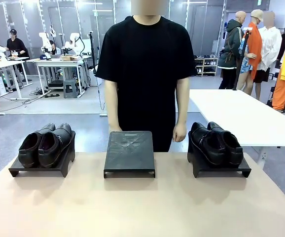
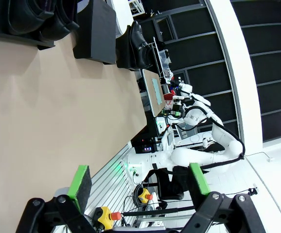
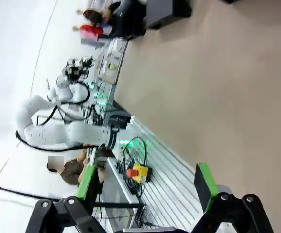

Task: Place the shoes on the stand as instructed by the person.
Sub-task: Pick up another pair of Shoes and place it on the Shoes Stand indicated by the person.

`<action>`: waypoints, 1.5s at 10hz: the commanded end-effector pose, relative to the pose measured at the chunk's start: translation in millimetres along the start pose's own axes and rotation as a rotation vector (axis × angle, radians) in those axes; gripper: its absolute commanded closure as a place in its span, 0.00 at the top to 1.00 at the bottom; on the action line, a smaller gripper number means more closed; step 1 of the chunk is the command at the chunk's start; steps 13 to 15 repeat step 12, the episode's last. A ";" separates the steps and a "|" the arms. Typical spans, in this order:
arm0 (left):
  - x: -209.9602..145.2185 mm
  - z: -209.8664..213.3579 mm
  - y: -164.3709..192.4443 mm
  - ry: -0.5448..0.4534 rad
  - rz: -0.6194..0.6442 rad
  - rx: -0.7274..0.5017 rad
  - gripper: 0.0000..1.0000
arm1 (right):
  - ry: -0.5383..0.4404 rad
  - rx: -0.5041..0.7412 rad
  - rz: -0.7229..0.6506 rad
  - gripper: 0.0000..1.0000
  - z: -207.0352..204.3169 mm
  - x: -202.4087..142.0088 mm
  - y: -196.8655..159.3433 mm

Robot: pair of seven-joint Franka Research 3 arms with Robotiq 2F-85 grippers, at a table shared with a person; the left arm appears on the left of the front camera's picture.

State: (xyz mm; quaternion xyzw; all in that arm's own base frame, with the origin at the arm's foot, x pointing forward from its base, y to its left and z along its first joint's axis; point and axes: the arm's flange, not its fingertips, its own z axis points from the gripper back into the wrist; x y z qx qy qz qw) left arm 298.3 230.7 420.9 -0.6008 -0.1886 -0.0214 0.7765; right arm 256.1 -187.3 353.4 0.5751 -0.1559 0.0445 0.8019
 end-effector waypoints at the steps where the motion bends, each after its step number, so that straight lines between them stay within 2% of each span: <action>1: -1.3 -1.0 -1.9 -0.008 -0.026 -0.008 1.00 | 0.042 0.010 0.024 1.00 -1.8 -2.5 10.4; 15: -1.3 -1.0 -1.9 -0.008 -0.026 -0.008 1.00 | 0.042 0.010 0.024 1.00 -1.8 -2.5 10.4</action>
